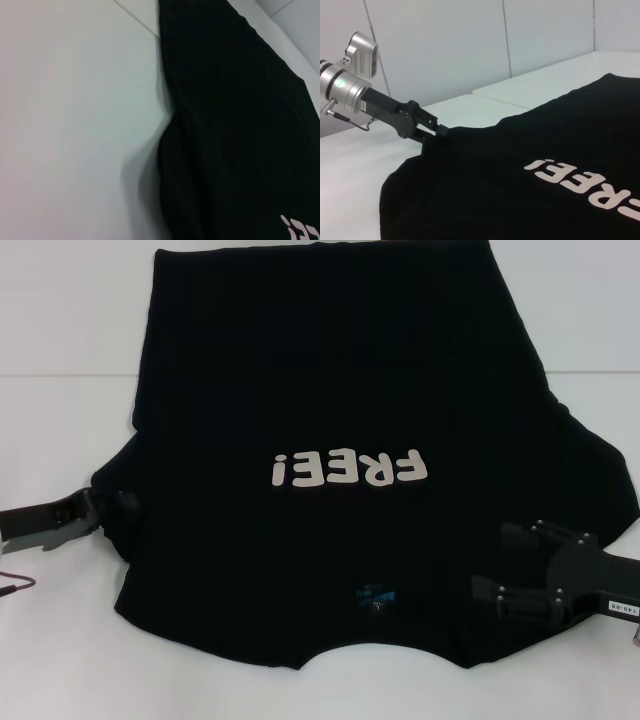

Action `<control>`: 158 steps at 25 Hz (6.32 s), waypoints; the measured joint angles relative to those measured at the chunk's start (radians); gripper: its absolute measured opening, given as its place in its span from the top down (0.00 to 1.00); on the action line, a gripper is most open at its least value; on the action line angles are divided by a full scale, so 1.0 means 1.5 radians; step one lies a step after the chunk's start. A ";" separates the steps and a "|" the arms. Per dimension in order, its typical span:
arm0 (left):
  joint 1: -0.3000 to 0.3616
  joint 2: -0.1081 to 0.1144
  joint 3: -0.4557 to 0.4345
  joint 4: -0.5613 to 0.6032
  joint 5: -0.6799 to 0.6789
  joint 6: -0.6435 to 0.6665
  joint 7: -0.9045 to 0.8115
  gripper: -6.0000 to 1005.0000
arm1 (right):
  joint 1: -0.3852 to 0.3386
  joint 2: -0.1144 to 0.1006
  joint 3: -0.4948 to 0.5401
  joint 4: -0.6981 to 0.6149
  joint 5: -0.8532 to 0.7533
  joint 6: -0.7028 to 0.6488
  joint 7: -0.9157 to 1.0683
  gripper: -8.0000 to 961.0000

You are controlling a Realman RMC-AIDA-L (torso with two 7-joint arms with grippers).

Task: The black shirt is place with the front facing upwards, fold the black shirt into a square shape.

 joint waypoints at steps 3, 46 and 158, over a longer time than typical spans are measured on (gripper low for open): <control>0.000 0.001 0.001 0.000 0.001 -0.001 0.000 0.42 | 0.000 0.000 0.000 0.000 0.000 0.000 0.000 0.02; 0.071 0.011 -0.036 0.067 -0.006 0.008 -0.021 0.99 | 0.000 0.000 0.001 -0.003 0.000 -0.006 0.007 0.02; 0.041 -0.054 0.045 0.073 -0.172 0.351 0.358 0.05 | 0.024 -0.106 0.044 -0.124 -0.110 0.008 0.635 0.02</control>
